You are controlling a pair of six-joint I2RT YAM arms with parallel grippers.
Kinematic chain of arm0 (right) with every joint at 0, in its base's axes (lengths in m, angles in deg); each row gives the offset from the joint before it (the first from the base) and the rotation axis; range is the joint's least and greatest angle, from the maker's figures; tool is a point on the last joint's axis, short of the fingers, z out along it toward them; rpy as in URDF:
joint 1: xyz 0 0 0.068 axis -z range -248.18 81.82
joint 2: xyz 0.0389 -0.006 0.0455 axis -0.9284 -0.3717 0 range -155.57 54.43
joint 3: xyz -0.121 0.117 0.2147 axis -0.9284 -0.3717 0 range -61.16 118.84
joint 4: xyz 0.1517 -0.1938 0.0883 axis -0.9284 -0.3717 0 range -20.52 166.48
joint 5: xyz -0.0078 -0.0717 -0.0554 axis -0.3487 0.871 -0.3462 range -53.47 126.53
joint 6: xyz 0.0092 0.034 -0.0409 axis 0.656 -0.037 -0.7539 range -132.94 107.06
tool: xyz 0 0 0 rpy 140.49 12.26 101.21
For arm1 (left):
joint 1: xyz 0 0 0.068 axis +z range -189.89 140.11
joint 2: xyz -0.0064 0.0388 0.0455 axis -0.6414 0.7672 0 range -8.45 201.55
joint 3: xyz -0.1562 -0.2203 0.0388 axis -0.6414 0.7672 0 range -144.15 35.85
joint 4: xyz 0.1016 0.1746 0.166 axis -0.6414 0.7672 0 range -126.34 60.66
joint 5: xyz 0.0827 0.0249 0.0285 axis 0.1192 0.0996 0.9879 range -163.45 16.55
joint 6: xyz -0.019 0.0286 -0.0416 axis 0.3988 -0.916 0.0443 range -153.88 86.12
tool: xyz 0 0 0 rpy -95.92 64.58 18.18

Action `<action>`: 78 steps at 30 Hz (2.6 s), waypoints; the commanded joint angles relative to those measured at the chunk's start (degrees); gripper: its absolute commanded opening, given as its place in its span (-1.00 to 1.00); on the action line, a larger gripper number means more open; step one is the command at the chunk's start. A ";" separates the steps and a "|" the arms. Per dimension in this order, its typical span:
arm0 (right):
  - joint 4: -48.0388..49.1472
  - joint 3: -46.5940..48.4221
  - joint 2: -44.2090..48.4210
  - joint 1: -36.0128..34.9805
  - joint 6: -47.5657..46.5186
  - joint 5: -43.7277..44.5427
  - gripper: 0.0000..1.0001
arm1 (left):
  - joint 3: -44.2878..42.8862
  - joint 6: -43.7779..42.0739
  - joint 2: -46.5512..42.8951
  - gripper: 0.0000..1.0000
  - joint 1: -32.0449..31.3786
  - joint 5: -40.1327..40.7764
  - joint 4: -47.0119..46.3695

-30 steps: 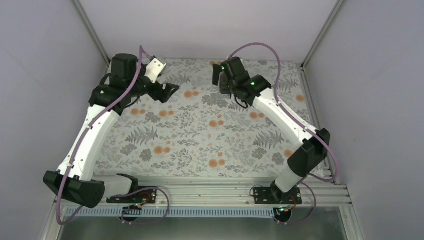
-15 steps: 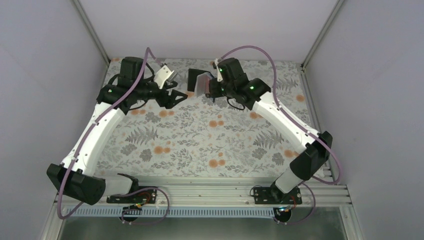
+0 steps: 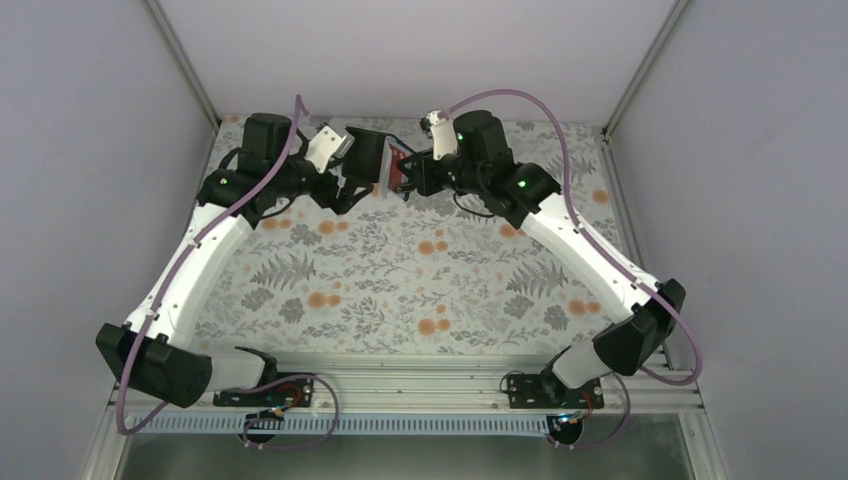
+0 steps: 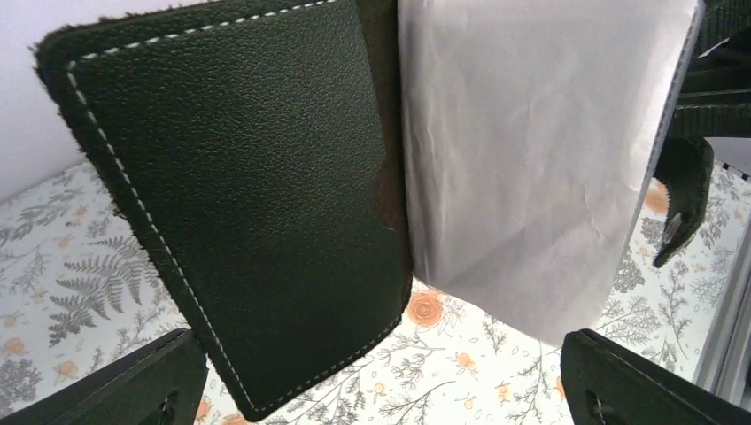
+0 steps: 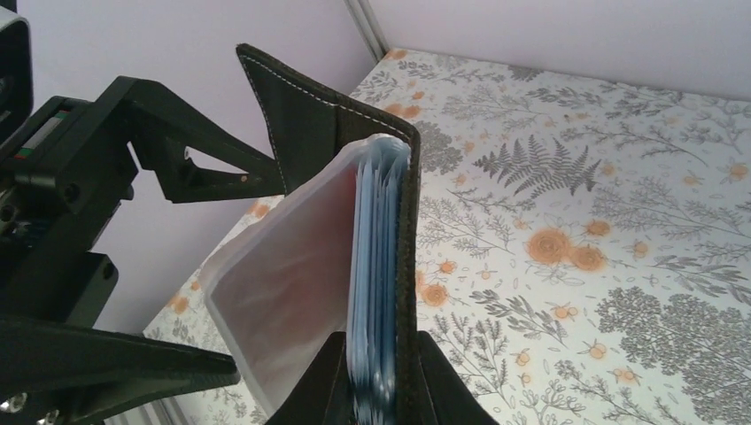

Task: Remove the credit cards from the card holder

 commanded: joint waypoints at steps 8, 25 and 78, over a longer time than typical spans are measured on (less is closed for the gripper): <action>4.45 2.14 -2.31 -1.45 2.11 -3.55 -0.92 | -1.53 -0.35 0.38 1.00 -2.05 1.70 -0.78; 2.23 4.95 -2.84 -2.47 1.35 -2.07 -0.92 | -6.00 -0.92 4.53 1.00 -5.01 17.65 -0.55; 0.89 3.18 -3.47 2.80 1.78 -1.66 -0.92 | -10.80 -1.35 1.53 0.14 -4.35 -22.13 4.21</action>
